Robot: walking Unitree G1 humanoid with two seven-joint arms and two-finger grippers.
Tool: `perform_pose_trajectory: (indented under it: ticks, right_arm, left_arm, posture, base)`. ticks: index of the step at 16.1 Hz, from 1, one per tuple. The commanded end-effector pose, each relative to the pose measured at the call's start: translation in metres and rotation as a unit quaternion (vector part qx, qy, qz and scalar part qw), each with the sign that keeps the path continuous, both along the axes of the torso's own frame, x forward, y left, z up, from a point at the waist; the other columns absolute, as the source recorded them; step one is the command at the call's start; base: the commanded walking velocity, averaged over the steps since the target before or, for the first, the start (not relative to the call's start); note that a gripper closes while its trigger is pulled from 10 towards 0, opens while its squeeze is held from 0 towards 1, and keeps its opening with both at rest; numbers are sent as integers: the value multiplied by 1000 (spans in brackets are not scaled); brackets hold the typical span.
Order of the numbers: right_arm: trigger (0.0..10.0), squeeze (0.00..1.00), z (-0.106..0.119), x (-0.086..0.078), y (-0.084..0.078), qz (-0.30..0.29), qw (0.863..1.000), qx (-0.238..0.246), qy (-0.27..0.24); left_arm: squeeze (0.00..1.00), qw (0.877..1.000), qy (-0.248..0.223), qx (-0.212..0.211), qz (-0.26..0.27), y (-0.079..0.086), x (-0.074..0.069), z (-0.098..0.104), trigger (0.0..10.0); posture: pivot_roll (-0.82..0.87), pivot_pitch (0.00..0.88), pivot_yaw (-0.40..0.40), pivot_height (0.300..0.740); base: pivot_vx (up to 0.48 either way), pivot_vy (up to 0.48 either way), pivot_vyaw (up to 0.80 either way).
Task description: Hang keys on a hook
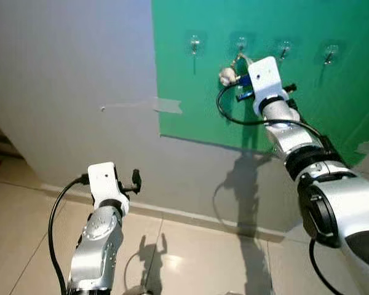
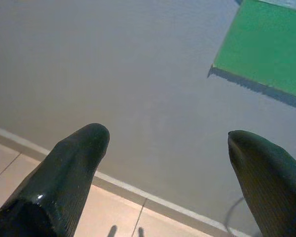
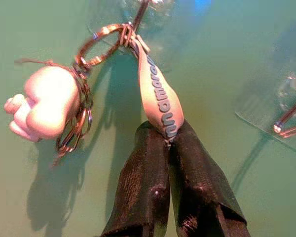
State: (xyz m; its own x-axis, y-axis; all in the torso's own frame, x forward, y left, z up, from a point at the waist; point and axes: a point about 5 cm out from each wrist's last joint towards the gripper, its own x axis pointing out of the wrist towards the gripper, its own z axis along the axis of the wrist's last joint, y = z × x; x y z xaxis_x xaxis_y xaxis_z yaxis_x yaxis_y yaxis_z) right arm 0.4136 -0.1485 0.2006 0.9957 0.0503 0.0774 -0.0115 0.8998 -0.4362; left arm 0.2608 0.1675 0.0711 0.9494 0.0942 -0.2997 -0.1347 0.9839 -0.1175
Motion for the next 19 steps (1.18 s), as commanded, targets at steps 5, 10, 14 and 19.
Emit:
perform_pose_trajectory:
  ticks: [5, 10, 14, 19]
  right_arm:
    - [10000, 0, -5, -1, -11, -26, 999, 13, 19]
    - [10000, 1000, -1, 1, -11, -19, 999, 19, 17]
    - [10000, 1000, 0, 1, -11, -16, 1000, 20, 14]
    - [10000, 1000, 4, 1, -11, -9, 1000, 14, 1]
  left_arm:
    - [0, 1000, 0, 5, -5, 1, 0, 3, 10000]
    - [0, 1000, -2, 2, -7, -4, 4, 5, 10000]
    - [0, 1000, -2, 1, -6, -4, 4, 6, 10000]
    - [0, 1000, -3, 0, -10, -6, 3, 6, 10000]
  posture:
    - [-15, 0, -6, 740]
    - [-18, 0, -13, 740]
    - [-19, 0, -13, 740]
    - [-35, 0, -9, 740]
  base:
    - [0, 0, 0]
    - [0, 0, 0]
    - [0, 0, 0]
    - [0, 0, 0]
